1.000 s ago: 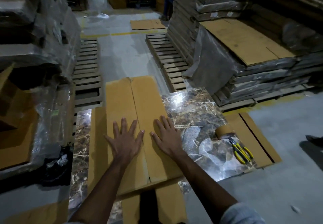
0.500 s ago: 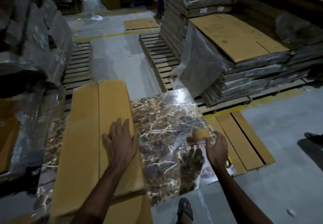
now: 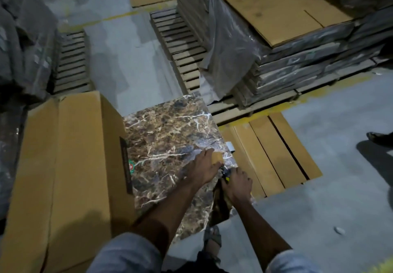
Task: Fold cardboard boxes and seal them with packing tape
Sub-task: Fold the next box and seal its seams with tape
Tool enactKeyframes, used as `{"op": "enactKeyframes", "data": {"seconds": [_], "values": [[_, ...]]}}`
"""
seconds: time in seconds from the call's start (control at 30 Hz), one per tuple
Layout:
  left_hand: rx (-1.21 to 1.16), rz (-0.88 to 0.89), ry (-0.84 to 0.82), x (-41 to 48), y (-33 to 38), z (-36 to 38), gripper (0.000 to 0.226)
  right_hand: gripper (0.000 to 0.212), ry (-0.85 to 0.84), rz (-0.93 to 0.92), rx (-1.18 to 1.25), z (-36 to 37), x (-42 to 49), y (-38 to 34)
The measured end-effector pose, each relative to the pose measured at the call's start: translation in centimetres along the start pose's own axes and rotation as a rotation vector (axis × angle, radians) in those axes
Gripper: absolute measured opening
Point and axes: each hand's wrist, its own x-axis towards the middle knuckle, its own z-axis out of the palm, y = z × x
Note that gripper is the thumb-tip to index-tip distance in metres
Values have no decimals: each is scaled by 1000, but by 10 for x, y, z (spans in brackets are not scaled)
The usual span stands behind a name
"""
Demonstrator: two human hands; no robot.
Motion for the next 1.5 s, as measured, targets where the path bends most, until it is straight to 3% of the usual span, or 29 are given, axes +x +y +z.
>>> {"op": "enactKeyframes", "data": {"seconds": [0.23,0.4,0.5,0.6,0.87,1.03,1.13,1.23,1.33,1.5], "values": [[0,-115,75,23,-4,8,44,41,-79,-21,112,-15,27,7],[-257,-274,97,4,-42,15,42,27,-193,-42,326,-31,35,19],[-311,-245,131,-19,-62,23,44,19,-233,-198,298,-49,29,13],[-455,-216,163,-46,-71,26,20,24,-231,-397,206,-75,17,-2],[-956,-133,250,-111,-70,-17,24,31,-47,-727,33,-156,-38,-58],[-1052,-108,340,-160,-84,-64,6,30,75,-882,8,-194,-84,-104],[-1078,-45,408,-187,-104,-88,37,30,162,-948,14,-208,-111,-133],[-1155,-33,411,-213,-123,-110,21,30,222,-994,36,-214,-132,-164],[-1167,-30,485,-236,-139,-132,41,28,223,-1023,11,-211,-150,-194],[-1169,-110,508,-263,-162,-165,30,25,370,-1034,-87,-200,-169,-235]]}}
